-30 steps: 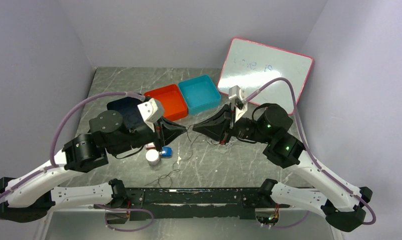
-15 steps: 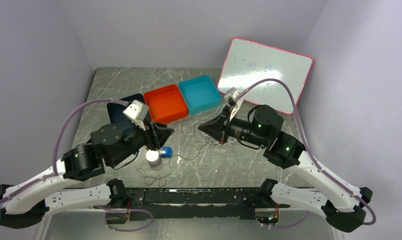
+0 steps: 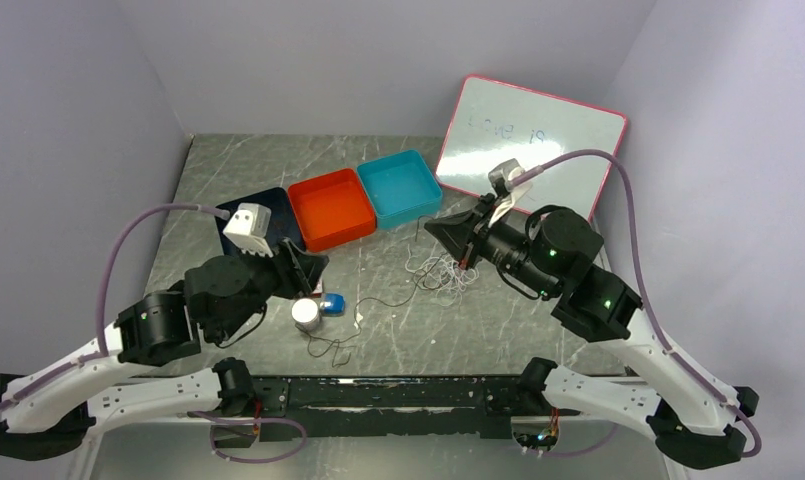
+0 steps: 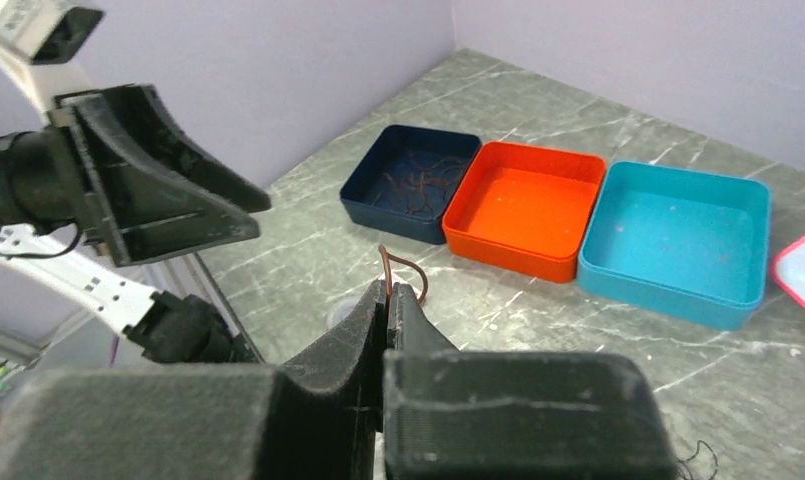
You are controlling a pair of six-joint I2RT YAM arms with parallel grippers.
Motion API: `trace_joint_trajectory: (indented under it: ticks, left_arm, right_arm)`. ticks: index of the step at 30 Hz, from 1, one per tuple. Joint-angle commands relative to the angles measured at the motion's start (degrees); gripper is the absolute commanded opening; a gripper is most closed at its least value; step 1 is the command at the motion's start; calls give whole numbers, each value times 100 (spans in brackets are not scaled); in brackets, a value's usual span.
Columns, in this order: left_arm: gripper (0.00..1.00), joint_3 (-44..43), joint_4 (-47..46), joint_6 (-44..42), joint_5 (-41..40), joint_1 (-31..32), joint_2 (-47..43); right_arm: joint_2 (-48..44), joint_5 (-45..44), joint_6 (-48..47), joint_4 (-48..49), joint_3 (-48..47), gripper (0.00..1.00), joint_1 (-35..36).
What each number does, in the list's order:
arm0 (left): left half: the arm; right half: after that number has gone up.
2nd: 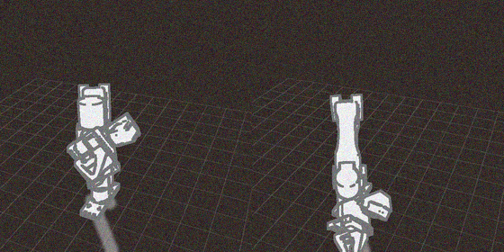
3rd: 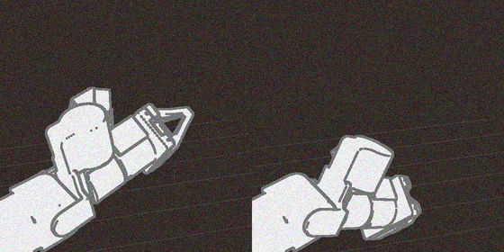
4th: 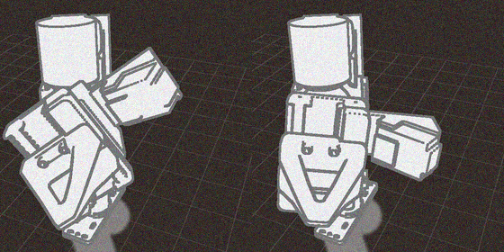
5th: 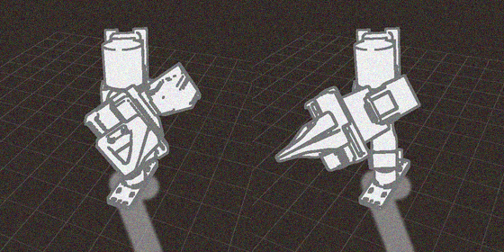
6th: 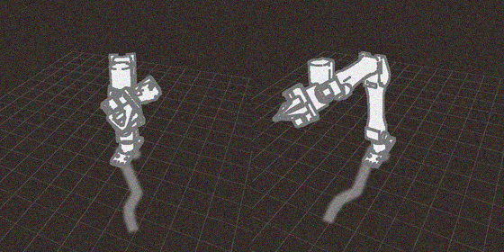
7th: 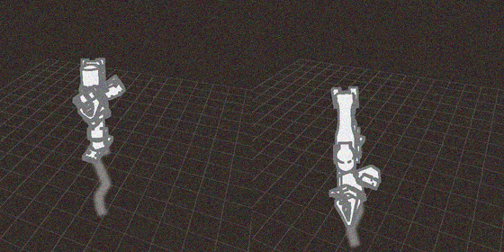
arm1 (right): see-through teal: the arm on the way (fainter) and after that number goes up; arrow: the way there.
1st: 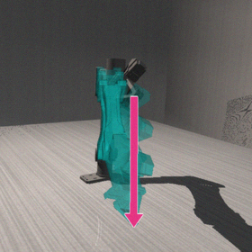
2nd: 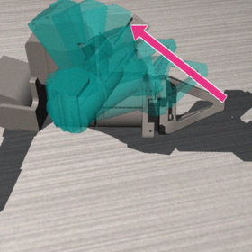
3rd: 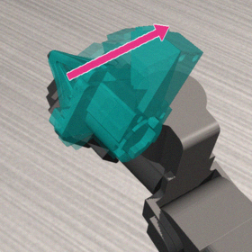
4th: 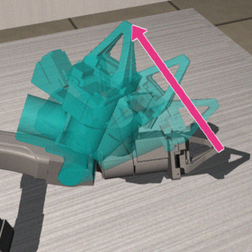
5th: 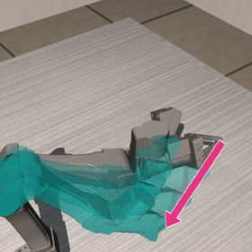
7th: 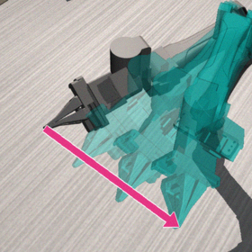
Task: Untangle the cables
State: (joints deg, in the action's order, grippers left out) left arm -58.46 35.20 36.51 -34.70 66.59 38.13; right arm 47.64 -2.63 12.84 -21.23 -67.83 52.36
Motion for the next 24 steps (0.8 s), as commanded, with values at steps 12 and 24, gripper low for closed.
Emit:
trace_joint_trajectory:
  ticks: [12,24]
  left_arm:
    - [55,-391,1506,1343,-1361,21,-687]
    - [57,-672,1365,844,-1102,21,-330]
  right_arm:
    - [1236,2884,2152,2933,1831,0,277]
    - [3520,2723,1890,3696,1298,2,1588]
